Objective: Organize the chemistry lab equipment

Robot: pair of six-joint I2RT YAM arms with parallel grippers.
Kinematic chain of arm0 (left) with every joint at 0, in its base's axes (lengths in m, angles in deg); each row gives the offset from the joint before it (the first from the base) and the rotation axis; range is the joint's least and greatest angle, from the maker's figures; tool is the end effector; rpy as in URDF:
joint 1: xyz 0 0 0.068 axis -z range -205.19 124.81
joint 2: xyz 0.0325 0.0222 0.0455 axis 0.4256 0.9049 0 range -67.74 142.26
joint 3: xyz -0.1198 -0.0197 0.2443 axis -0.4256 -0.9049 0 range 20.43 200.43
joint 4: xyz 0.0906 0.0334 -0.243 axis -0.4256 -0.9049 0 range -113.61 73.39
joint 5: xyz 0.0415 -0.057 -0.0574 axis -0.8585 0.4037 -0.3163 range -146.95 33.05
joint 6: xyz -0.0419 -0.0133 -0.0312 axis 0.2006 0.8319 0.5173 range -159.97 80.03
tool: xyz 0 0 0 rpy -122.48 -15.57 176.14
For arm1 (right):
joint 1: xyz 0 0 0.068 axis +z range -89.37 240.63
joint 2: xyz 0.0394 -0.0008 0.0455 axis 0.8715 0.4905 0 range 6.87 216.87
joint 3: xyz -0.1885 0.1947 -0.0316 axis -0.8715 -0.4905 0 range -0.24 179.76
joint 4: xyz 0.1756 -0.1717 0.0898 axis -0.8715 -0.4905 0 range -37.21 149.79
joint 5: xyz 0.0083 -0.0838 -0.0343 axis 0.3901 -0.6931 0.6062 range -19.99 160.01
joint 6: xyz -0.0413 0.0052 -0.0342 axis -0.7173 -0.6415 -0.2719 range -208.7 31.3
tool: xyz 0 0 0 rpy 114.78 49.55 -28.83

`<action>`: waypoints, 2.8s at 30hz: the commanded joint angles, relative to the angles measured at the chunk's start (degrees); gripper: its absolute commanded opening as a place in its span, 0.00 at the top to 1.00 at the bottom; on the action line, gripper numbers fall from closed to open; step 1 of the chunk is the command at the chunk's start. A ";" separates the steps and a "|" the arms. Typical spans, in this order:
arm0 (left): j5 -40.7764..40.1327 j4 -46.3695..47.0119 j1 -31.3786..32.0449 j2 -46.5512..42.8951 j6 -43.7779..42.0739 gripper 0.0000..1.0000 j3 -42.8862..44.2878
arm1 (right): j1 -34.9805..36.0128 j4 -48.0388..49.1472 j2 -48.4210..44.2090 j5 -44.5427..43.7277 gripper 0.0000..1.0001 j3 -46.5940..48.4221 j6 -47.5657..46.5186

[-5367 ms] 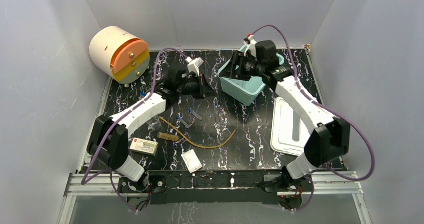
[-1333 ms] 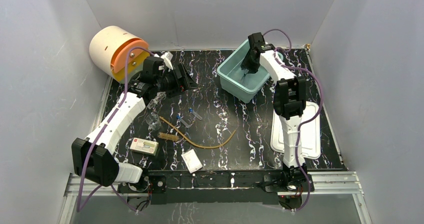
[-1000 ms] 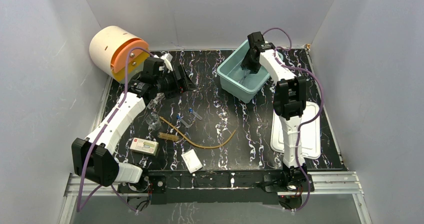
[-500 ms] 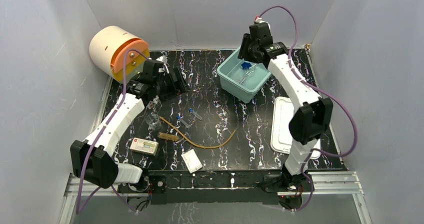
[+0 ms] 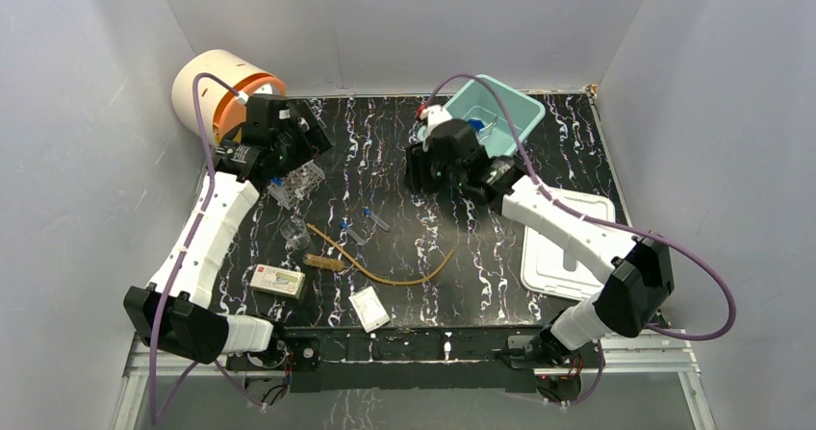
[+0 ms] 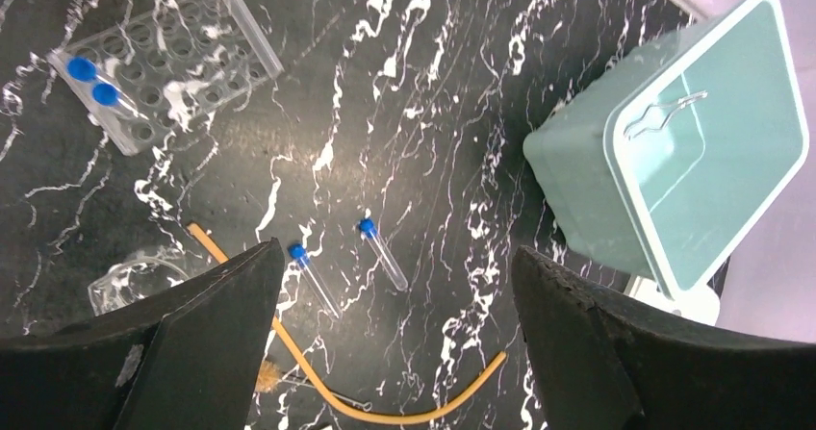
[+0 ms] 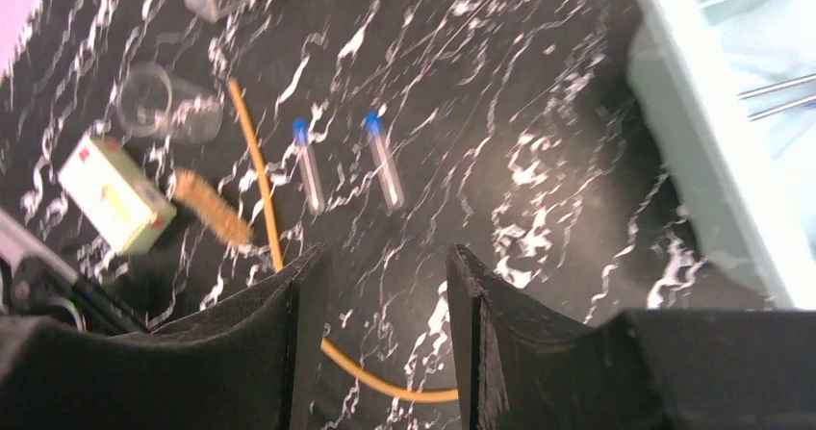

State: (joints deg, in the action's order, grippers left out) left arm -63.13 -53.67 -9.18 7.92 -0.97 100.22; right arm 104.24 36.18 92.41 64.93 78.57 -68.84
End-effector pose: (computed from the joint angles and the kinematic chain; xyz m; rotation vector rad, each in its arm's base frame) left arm 0.2764 -0.0754 0.3873 -0.4958 2.1177 -0.4419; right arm 0.2514 0.2353 0.3523 -0.3891 2.1152 0.5673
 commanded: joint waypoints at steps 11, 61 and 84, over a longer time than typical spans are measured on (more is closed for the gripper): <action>-1.82 -2.65 -2.21 -0.04 2.89 0.08 4.44 | 18.19 10.09 8.05 4.30 0.58 -9.09 -7.93; -15.73 -9.36 -3.36 -2.27 4.42 0.07 5.97 | 23.09 1.44 25.65 5.88 0.87 3.06 -10.45; -14.09 -7.94 -3.35 -2.27 2.73 0.07 8.01 | 18.58 4.09 12.06 1.73 1.00 2.84 -8.90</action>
State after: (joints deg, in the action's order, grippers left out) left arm -77.42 -62.89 -12.32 7.20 3.17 105.58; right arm 126.06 36.50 112.38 64.25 79.58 -78.46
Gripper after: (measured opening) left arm 0.926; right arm 0.017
